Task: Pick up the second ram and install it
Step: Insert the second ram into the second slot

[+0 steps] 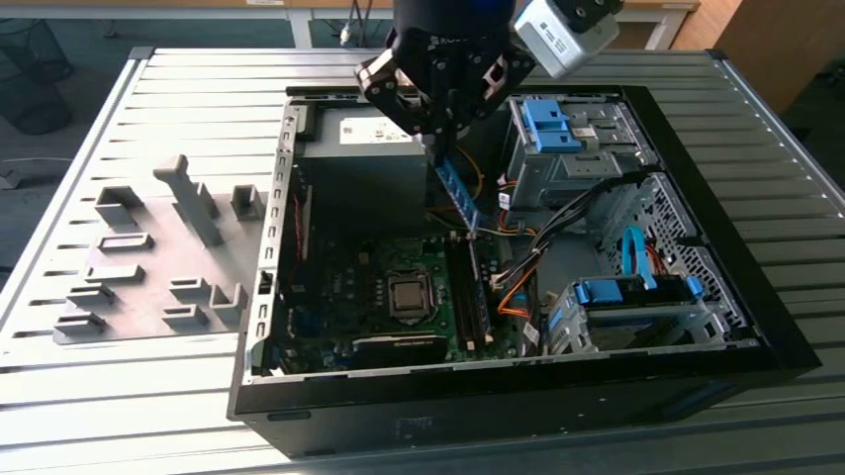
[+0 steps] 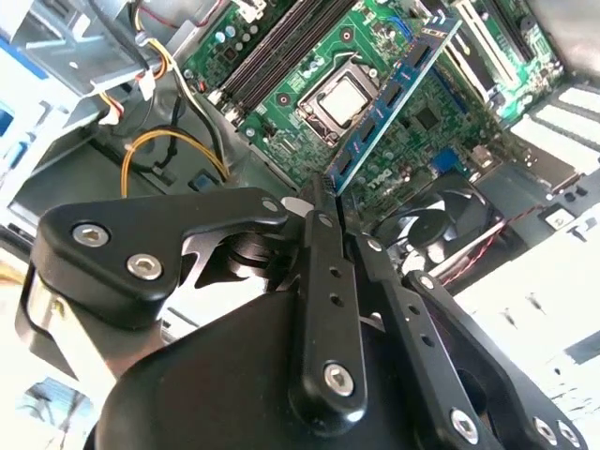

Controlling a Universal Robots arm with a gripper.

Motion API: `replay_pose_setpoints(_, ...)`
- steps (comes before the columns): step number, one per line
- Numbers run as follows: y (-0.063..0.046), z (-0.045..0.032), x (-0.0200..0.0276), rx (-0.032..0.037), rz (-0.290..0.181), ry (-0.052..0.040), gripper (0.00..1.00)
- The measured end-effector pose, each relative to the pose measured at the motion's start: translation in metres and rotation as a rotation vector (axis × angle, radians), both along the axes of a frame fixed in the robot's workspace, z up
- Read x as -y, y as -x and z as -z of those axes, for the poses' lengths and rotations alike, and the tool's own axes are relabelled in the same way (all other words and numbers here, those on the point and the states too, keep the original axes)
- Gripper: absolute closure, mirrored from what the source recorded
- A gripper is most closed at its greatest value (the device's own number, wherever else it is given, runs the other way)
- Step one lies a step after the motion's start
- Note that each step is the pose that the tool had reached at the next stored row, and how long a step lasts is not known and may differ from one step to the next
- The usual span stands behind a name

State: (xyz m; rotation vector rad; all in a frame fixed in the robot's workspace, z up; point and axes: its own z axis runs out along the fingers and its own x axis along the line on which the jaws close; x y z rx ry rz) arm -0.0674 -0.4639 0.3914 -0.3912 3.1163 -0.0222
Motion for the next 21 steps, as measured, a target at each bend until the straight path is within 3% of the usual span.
replay_pose_setpoints(16,0.0000,0.0003,0.0000,0.0000,0.201,0.0087,0.86)
replay_pose_setpoints(21,0.0000,0.0004,0.0000,-0.0001,0.226,0.0088,0.86)
